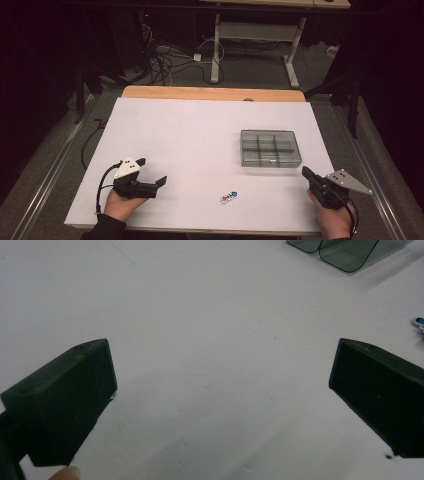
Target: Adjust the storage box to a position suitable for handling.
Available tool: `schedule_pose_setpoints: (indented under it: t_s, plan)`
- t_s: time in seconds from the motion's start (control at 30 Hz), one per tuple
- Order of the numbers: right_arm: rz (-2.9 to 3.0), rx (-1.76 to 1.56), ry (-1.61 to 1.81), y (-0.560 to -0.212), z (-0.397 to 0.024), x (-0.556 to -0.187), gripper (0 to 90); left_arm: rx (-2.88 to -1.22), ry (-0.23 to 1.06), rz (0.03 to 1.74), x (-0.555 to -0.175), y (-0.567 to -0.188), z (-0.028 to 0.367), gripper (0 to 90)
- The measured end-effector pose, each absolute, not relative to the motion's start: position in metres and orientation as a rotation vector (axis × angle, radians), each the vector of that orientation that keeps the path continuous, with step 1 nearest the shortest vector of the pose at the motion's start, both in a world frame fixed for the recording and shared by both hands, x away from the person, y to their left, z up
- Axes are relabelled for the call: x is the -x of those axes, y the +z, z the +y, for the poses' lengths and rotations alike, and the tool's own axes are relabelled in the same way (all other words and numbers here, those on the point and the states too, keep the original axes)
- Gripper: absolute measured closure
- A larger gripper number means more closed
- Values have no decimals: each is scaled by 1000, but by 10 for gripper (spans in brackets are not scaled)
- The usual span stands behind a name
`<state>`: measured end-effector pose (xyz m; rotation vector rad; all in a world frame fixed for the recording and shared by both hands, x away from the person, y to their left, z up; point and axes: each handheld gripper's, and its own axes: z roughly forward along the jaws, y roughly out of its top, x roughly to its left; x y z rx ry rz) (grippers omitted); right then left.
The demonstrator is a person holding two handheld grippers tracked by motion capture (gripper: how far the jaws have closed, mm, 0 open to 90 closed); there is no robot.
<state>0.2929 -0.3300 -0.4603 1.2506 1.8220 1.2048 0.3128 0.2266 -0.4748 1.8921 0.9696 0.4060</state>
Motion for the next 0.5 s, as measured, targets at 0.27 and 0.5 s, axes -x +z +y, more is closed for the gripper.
schedule_pose_setpoints:
  t_s: [0.27,0.5]
  plan:
    - [1831,-1301,1169,-451,-335,-310,900,-1900,378,988,-313,-475,226,0]
    - [1845,-1337,1180,-452,-340,-335,900,-1914,367,994,-314,-477,224,0]
